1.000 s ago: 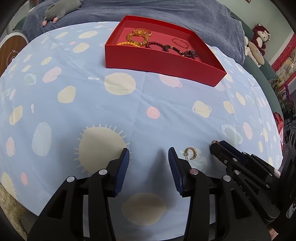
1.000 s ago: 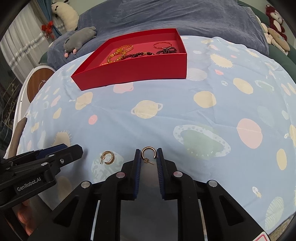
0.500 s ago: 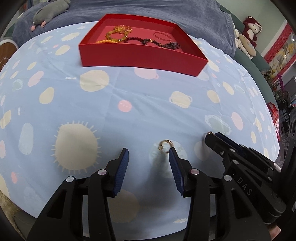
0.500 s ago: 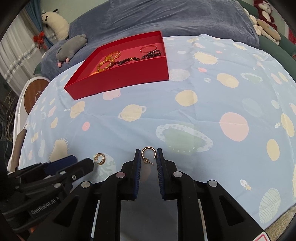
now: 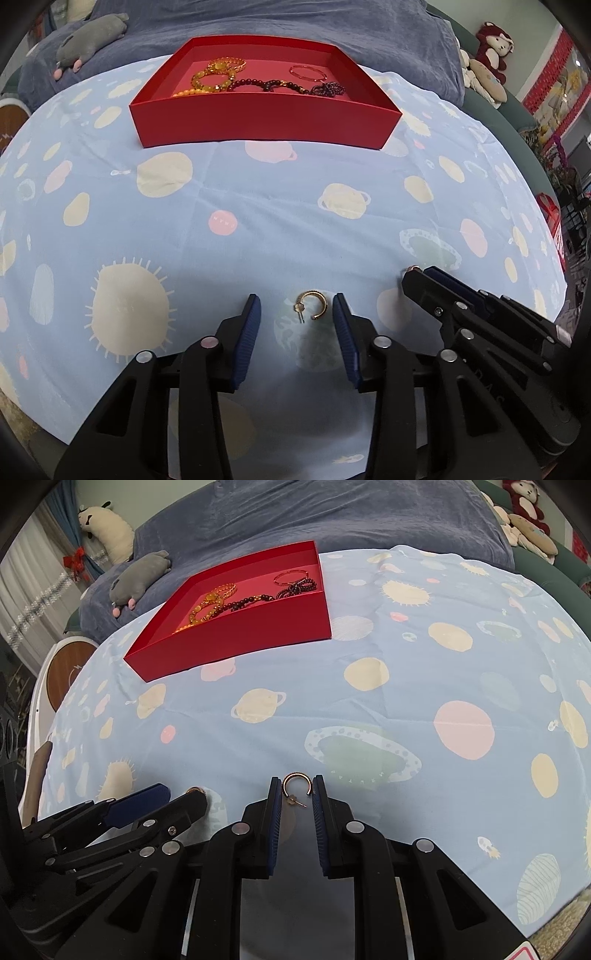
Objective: Organize jewelry
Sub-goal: 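Grasp one gold hoop earring with the right tool while the left tool grasps the other, then carry both earrings over the red box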
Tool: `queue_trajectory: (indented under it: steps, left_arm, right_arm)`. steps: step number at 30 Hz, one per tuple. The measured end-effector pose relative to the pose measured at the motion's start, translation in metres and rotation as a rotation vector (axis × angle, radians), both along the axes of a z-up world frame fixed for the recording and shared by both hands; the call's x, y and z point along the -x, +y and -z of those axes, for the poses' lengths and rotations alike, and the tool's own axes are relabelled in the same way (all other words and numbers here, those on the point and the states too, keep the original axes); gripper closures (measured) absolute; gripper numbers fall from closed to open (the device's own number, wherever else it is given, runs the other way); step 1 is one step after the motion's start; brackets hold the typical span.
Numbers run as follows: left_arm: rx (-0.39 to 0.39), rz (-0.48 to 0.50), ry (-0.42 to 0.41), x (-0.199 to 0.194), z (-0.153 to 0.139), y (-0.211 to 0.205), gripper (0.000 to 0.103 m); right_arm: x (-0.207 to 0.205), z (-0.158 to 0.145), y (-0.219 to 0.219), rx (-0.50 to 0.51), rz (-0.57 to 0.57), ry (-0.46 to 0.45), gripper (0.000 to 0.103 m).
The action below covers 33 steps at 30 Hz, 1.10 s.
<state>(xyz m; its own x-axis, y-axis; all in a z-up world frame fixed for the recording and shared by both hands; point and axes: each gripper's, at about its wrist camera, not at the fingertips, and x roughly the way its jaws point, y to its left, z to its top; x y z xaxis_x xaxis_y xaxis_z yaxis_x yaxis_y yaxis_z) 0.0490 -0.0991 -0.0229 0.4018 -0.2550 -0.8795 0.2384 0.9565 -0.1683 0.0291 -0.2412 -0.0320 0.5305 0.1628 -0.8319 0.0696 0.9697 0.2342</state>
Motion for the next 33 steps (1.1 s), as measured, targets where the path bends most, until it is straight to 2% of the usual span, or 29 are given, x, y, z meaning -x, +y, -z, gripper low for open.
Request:
queue_trajectory:
  steps: [8,15,33]
  left_arm:
    - [-0.025,0.009,-0.013,0.0,0.001,0.0,0.085]
    - [-0.024,0.005,-0.008,-0.001,0.001,0.001,0.086]
    - [-0.004,-0.102,-0.01,-0.018,-0.011,0.038,0.086]
  right_arm:
    - [0.0,0.0,-0.001,-0.001,0.0,0.0,0.086]
    - [0.0,0.0,-0.001,-0.003,0.002,-0.001,0.086]
    - [-0.001,-0.004,0.004,-0.008,-0.012,-0.019,0.087]
